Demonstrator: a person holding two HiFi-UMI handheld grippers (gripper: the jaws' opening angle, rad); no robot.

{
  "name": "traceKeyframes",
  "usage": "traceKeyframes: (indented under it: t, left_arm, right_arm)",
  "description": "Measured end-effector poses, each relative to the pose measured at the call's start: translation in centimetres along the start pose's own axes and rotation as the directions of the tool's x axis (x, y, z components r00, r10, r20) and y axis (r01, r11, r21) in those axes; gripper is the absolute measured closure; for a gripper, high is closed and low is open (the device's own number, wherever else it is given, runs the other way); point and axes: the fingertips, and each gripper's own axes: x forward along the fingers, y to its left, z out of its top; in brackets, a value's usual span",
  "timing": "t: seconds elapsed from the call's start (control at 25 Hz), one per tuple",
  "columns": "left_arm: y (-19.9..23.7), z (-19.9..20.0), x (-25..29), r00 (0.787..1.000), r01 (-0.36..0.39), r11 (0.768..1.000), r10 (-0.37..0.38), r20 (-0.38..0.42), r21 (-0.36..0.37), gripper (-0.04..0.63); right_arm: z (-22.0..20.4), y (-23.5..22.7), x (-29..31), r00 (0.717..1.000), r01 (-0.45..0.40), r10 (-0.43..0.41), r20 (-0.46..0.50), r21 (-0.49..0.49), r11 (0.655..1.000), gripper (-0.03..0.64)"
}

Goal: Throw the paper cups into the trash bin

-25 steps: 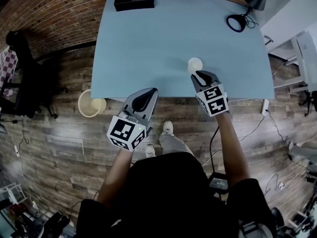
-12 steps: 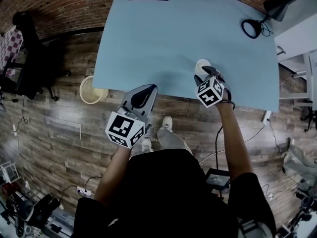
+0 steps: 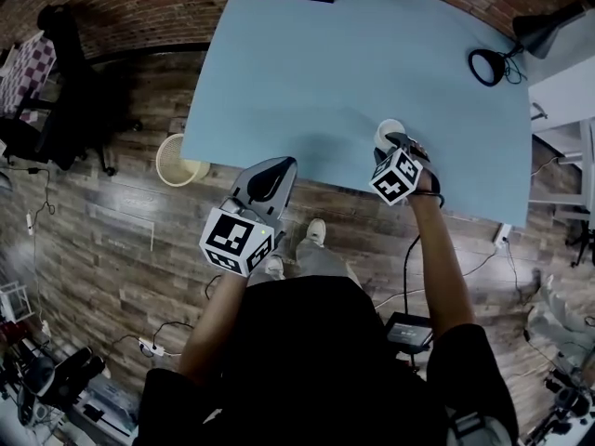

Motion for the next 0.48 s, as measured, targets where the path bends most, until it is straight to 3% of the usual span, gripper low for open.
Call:
traceKeyframes:
  t: [0.24, 0.48]
  left_arm:
    - [0.0, 0.3, 0.7, 1.000, -0.007, 1.000, 0.007, 0.006, 0.000, 0.586]
    - [-0.1, 0.5, 1.6, 1.000, -0.015, 1.000, 0.015, 0.009, 0.003, 0.586]
  right_arm:
    - [0.3, -0.5, 0.1, 1.000, 0.025, -0.024, 0.009, -0.025, 0.999, 0.557]
    - [0.2, -1.2, 0.0, 0.999, 0.028, -0.027, 0.019, -0.031, 0.999, 0.588]
